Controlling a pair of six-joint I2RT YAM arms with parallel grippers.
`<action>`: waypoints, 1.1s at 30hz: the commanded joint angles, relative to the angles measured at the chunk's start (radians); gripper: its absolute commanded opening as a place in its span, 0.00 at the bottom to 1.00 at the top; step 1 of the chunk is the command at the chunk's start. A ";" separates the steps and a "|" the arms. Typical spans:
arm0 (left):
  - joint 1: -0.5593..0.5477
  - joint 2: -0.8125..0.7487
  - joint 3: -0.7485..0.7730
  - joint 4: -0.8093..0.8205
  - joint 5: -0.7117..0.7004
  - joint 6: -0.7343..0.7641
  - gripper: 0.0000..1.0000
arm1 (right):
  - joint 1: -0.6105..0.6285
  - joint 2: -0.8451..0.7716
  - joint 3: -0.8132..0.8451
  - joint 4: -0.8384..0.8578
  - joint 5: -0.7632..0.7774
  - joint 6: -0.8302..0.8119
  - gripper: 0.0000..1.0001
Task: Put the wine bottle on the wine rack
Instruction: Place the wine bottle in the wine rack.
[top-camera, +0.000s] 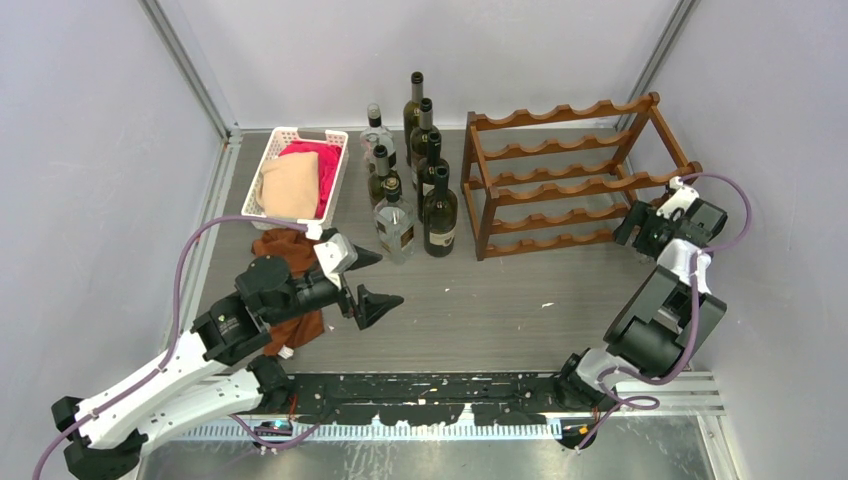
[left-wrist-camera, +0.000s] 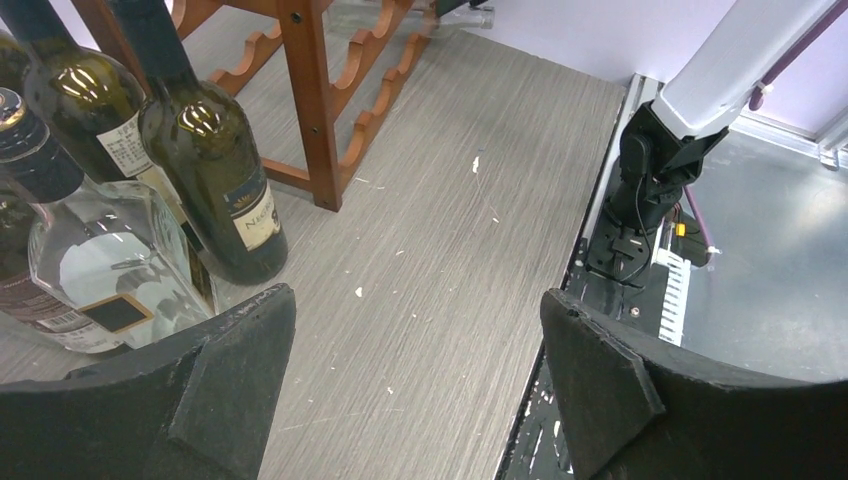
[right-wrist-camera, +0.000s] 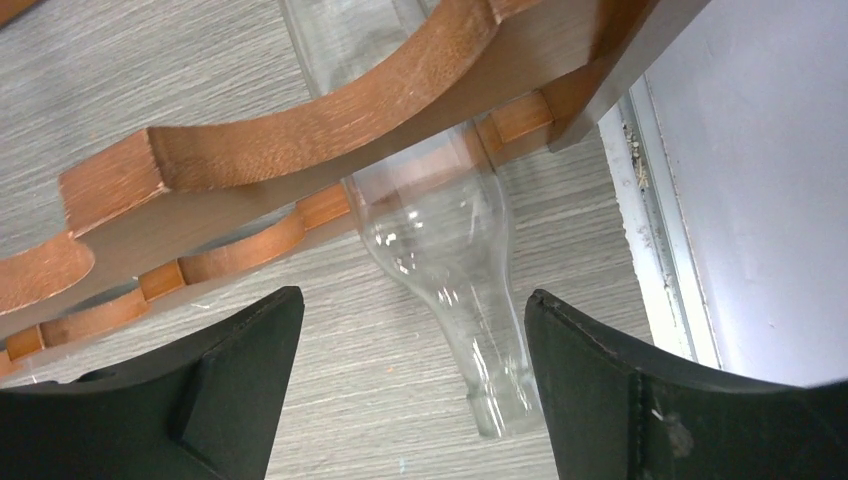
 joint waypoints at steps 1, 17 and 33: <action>0.003 -0.024 0.004 0.061 0.018 -0.011 0.91 | -0.012 -0.070 0.040 -0.052 -0.001 -0.061 0.87; 0.003 -0.127 -0.072 0.092 0.029 -0.118 0.87 | -0.084 -0.165 0.141 -0.492 -0.091 -0.412 0.81; 0.003 -0.172 -0.113 0.097 -0.013 -0.194 0.85 | -0.078 0.064 0.243 -0.424 0.026 -0.528 0.69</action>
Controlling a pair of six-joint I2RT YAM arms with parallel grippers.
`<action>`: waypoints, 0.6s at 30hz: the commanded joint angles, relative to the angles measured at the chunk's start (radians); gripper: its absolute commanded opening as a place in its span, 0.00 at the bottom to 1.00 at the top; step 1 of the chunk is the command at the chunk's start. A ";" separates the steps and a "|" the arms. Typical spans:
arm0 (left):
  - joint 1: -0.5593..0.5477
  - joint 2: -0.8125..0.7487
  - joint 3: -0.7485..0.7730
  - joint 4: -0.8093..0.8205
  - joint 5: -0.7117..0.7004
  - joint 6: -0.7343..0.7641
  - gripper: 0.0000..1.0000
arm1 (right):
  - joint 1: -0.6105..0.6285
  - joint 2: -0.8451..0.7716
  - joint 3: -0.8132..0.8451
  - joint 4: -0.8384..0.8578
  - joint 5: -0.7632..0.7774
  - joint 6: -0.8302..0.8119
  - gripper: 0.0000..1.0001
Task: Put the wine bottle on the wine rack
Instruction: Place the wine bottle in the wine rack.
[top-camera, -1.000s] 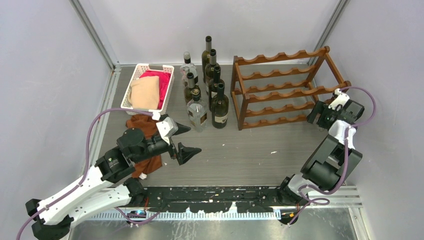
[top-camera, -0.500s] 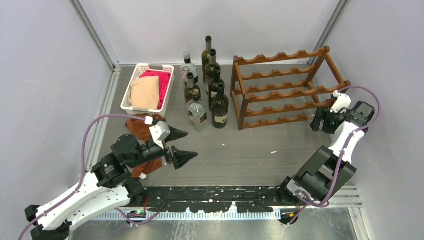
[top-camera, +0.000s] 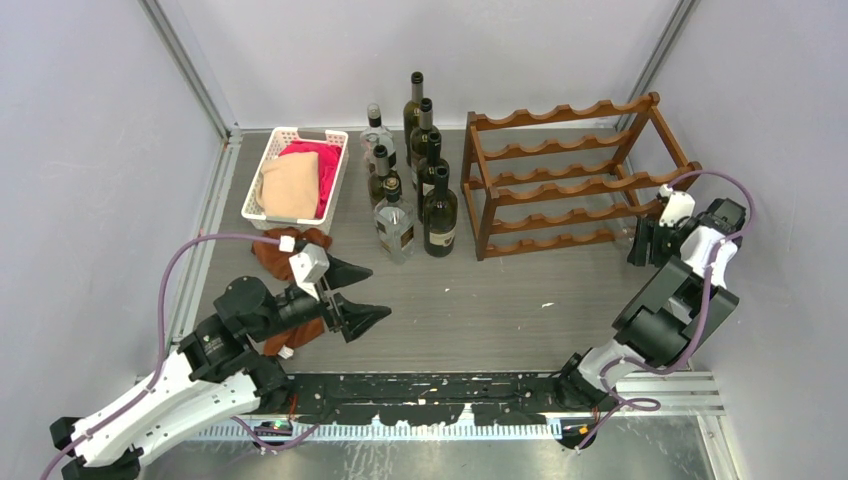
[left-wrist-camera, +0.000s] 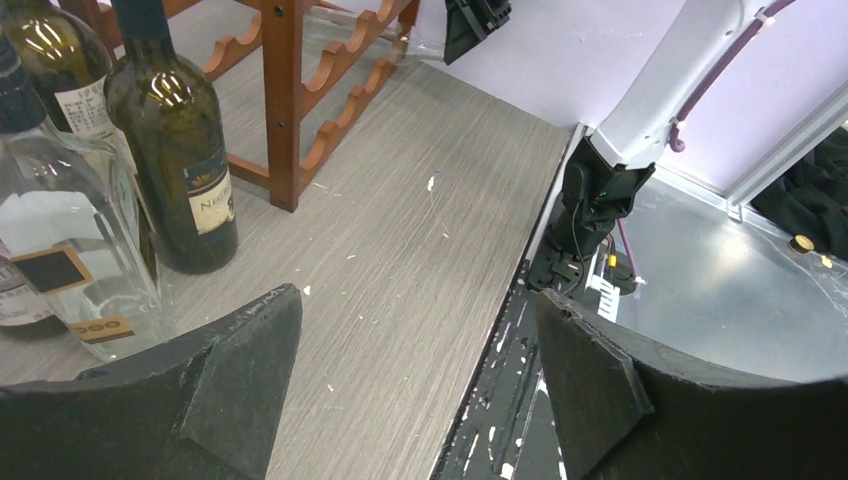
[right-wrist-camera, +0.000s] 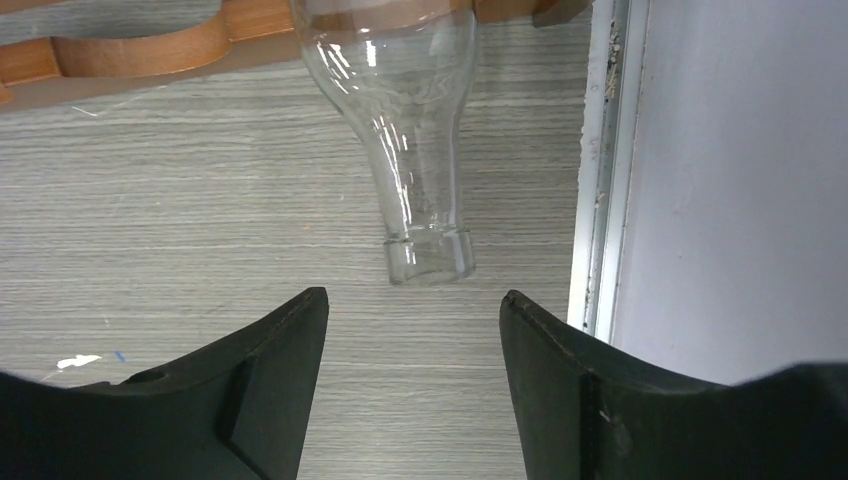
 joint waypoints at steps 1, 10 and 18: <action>0.002 0.007 -0.004 0.080 -0.017 -0.040 0.85 | 0.002 0.021 0.055 0.036 0.009 -0.068 0.68; 0.002 0.067 0.013 0.086 -0.004 -0.043 0.84 | 0.027 0.090 0.084 0.037 -0.040 -0.106 0.58; 0.002 0.061 -0.002 0.095 -0.006 -0.047 0.84 | 0.045 0.113 0.098 0.043 -0.034 -0.116 0.45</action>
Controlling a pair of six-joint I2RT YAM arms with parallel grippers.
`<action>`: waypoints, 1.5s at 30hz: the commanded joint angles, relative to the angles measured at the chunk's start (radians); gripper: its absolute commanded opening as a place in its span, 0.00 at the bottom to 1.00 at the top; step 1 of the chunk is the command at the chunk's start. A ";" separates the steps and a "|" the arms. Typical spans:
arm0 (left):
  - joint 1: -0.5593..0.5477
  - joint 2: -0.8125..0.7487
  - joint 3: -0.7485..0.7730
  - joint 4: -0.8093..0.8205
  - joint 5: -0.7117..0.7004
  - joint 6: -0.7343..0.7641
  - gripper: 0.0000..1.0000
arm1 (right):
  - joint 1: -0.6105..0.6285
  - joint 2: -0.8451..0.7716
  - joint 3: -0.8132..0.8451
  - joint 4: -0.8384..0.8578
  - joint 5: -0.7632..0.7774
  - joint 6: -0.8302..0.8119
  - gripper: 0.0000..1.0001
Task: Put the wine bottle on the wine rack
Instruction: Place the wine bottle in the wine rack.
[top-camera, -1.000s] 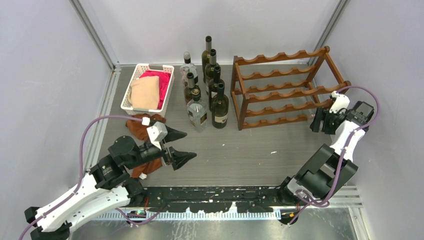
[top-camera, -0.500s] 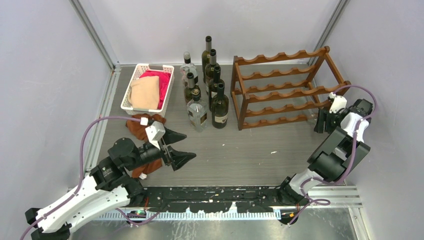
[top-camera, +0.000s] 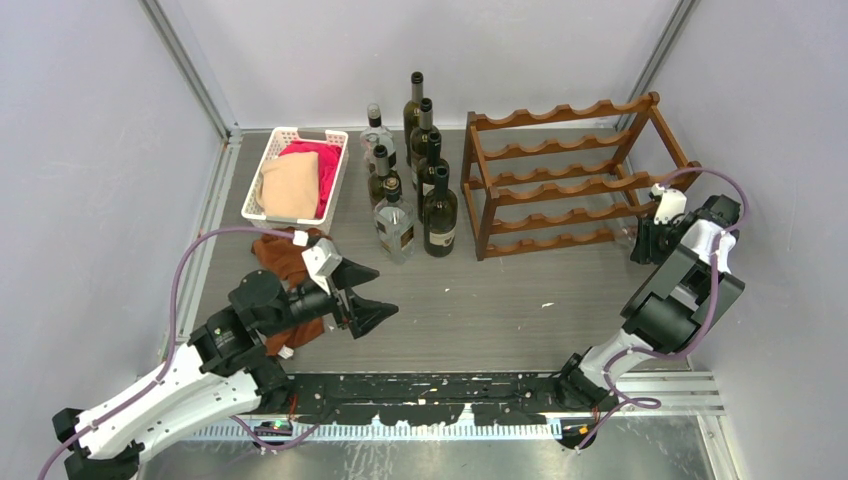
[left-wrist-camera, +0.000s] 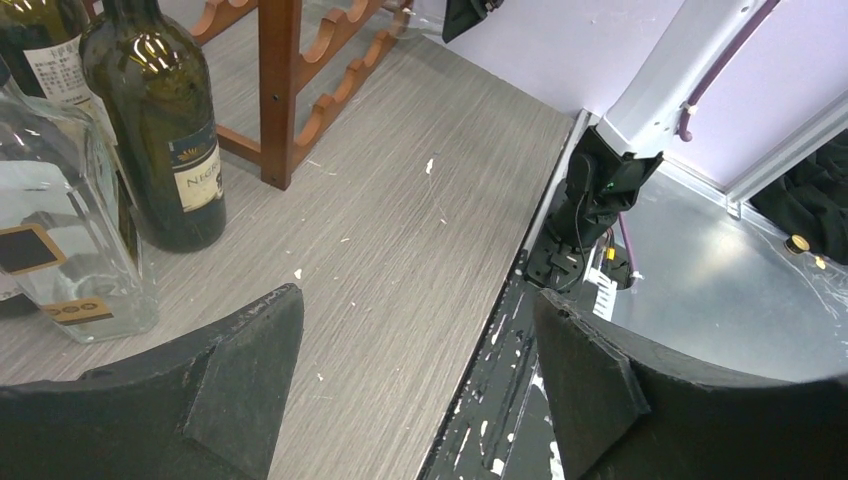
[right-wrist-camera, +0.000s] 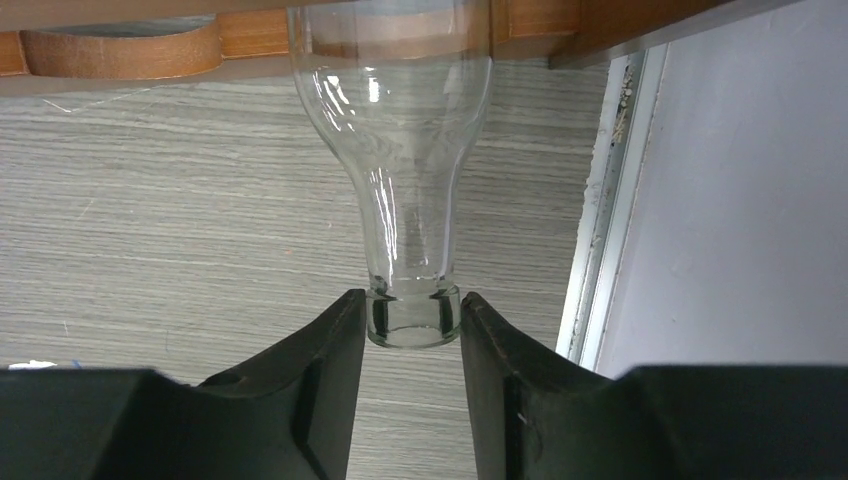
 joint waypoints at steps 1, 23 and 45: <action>0.002 -0.012 0.002 0.082 -0.001 -0.003 0.84 | 0.014 0.008 0.053 0.030 -0.023 -0.024 0.43; 0.002 -0.051 -0.084 0.151 0.048 0.019 0.83 | 0.019 -0.074 -0.163 0.295 -0.138 0.038 0.01; 0.002 -0.063 -0.108 0.143 0.054 0.008 0.82 | 0.051 -0.090 -0.260 0.396 -0.118 0.029 0.01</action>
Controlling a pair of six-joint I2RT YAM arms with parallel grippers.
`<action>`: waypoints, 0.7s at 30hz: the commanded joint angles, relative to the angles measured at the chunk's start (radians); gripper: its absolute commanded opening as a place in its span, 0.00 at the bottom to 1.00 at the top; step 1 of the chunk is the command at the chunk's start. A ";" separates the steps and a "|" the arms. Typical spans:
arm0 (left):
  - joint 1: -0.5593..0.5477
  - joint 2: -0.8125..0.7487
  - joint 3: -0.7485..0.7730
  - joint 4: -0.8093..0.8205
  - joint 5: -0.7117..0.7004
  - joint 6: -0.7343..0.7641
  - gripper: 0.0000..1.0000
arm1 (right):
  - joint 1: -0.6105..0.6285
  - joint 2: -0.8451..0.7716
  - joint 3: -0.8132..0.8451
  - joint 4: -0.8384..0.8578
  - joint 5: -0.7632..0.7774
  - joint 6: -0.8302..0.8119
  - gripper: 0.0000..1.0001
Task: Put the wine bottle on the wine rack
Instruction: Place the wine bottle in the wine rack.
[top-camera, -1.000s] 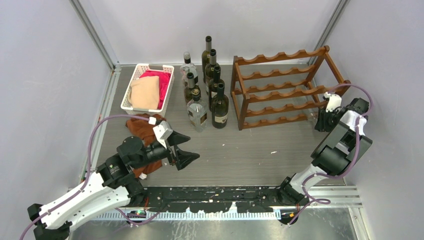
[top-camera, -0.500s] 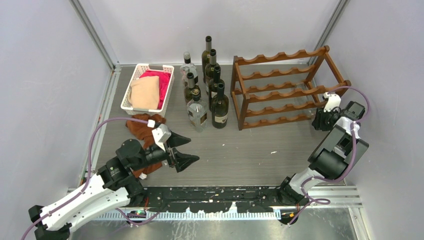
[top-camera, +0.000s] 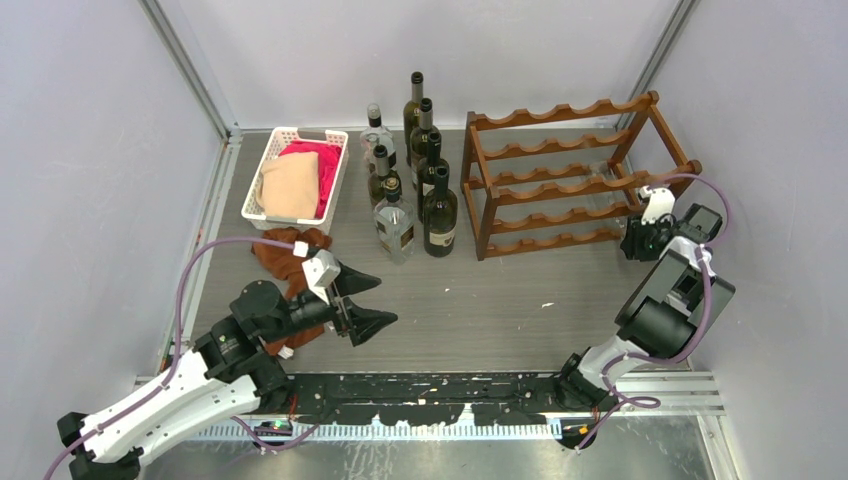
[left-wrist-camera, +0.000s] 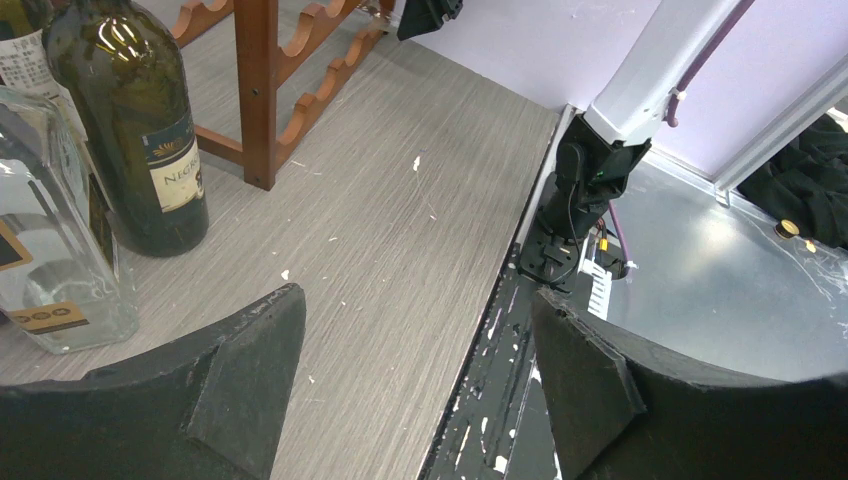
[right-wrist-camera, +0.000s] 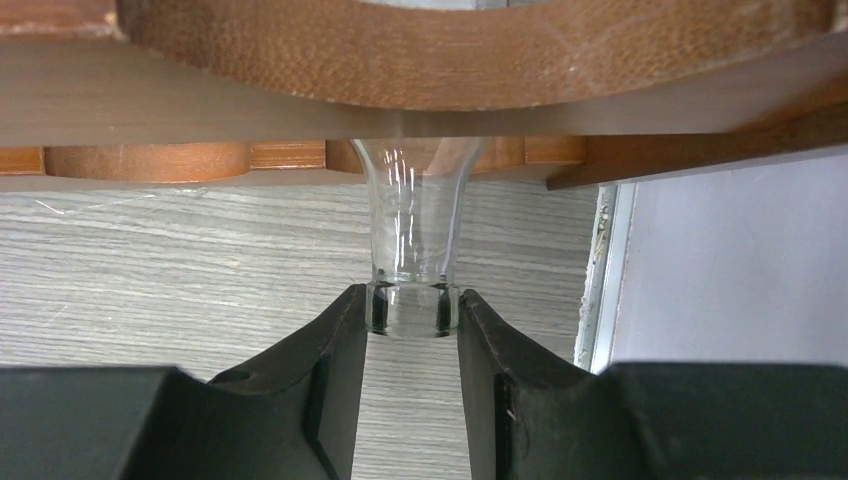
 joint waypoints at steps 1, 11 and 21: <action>0.002 0.010 -0.002 0.065 0.017 0.005 0.82 | 0.010 -0.044 -0.056 -0.013 -0.024 -0.033 0.01; 0.002 0.026 -0.004 0.075 0.019 0.003 0.82 | 0.010 -0.007 -0.090 0.073 -0.034 0.007 0.01; 0.002 0.061 -0.001 0.099 0.025 0.000 0.82 | 0.010 0.028 -0.098 0.115 -0.041 0.010 0.01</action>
